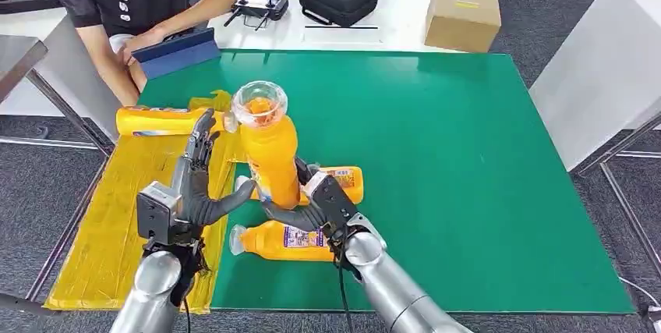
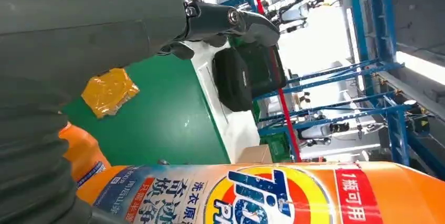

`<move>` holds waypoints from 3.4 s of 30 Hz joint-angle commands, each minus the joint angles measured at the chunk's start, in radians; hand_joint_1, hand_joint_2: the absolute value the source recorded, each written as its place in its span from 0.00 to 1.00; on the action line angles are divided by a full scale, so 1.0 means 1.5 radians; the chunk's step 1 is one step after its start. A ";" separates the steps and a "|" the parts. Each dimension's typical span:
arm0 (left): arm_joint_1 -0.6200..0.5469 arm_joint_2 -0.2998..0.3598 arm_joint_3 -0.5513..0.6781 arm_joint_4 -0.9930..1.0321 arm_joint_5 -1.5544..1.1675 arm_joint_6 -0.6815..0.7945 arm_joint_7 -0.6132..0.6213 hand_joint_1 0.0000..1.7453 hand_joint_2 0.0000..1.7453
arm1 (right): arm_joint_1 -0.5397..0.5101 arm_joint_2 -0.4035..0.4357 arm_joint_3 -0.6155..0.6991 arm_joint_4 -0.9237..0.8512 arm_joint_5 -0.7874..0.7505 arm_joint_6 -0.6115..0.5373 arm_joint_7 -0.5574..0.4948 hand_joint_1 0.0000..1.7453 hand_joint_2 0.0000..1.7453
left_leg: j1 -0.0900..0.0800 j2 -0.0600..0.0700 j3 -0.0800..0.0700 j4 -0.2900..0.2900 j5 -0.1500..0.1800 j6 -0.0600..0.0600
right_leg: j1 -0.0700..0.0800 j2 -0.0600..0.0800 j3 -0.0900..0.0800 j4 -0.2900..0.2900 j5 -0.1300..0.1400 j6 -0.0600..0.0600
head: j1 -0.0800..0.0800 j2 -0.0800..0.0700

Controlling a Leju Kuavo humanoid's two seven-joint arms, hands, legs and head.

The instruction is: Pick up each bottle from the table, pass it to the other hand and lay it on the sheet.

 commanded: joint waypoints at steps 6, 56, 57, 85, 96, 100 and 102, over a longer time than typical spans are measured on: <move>-0.074 0.041 -0.006 0.047 0.021 -0.078 0.090 0.00 1.00 | -0.016 -0.015 0.062 0.012 0.032 -0.059 0.016 1.00 1.00 | 0.001 0.000 0.002 0.000 -0.001 -0.002 | 0.001 0.000 0.002 0.000 -0.001 -0.001 | 0.000 0.000; -0.151 0.023 -0.104 0.093 0.090 -0.113 0.131 0.00 1.00 | -0.119 -0.003 -0.007 0.128 0.093 -0.295 -0.029 1.00 1.00 | 0.001 0.000 0.002 0.000 -0.001 -0.002 | 0.000 0.000 0.002 0.000 -0.001 -0.001 | 0.000 0.000; -0.150 0.025 -0.104 0.094 0.090 -0.112 0.131 0.00 1.00 | -0.119 -0.004 -0.007 0.128 0.093 -0.294 -0.029 1.00 1.00 | 0.000 0.001 0.002 0.000 -0.001 -0.002 | 0.000 0.000 0.001 0.000 0.000 -0.001 | 0.000 0.000; -0.224 -0.021 -0.165 0.202 0.159 -0.103 0.130 0.00 1.00 | -0.097 0.016 0.033 0.149 0.110 -0.278 -0.036 1.00 1.00 | 0.000 0.000 0.001 0.000 0.000 -0.002 | 0.000 -0.001 0.001 0.000 0.000 -0.001 | 0.000 0.000; -0.247 -0.043 -0.159 0.239 0.192 -0.114 0.119 0.00 1.00 | -0.101 0.030 0.054 0.165 0.118 -0.238 -0.033 1.00 1.00 | 0.001 0.000 0.002 0.001 -0.001 -0.003 | 0.001 -0.001 0.002 0.000 -0.001 -0.001 | 0.000 0.000; -0.246 -0.048 -0.151 0.244 0.237 -0.143 0.121 0.00 1.00 | -0.100 0.031 0.045 0.161 0.094 -0.191 -0.035 1.00 1.00 | 0.001 0.000 0.002 0.001 -0.001 -0.002 | 0.001 -0.001 0.002 0.000 -0.001 -0.001 | 0.000 0.000; -0.247 -0.047 -0.153 0.247 0.241 -0.143 0.121 0.00 1.00 | -0.100 0.031 0.045 0.161 0.091 -0.179 -0.037 1.00 1.00 | 0.001 0.000 0.001 0.001 -0.001 -0.002 | 0.001 -0.001 0.001 0.000 -0.001 -0.001 | 0.000 0.000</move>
